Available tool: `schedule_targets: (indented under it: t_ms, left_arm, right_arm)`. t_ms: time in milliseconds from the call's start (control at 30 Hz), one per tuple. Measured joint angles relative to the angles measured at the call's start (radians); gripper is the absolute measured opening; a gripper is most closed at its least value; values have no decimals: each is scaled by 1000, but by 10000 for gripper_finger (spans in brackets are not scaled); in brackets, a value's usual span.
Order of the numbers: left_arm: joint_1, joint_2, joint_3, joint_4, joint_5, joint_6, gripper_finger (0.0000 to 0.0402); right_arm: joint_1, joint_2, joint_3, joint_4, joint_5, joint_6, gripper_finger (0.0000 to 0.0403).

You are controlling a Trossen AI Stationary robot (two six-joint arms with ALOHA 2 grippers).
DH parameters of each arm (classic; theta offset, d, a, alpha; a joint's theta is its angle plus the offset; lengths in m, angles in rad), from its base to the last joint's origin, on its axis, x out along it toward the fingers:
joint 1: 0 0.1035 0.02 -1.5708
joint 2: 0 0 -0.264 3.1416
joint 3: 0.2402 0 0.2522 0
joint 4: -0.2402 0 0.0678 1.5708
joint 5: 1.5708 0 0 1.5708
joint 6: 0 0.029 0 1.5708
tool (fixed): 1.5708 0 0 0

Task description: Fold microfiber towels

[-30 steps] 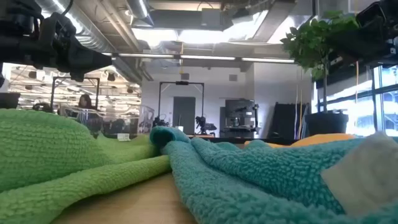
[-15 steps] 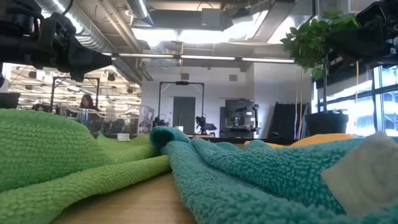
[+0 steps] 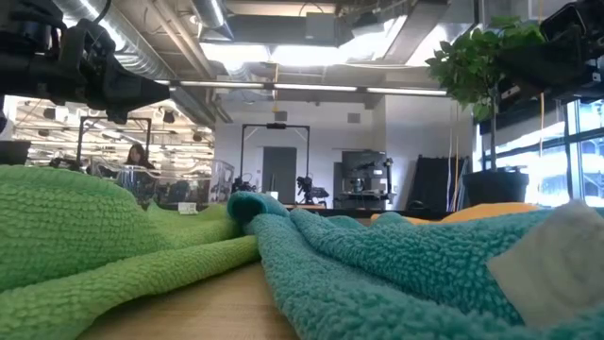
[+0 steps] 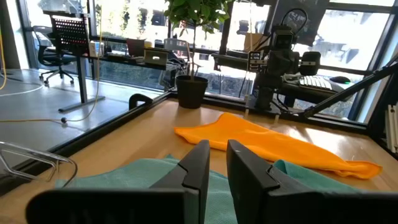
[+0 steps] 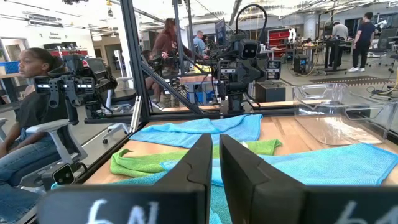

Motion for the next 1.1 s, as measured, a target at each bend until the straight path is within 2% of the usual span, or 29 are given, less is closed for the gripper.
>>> schedule_targets:
  t_ms: [900,1100]
  left_arm:
    - [0,0,0,0,0,0,50]
    - [0,0,0,0,0,0,50]
  right_arm:
    - [0,0,0,2,0,2,34]
    - [0,0,0,104,37,-102,34]
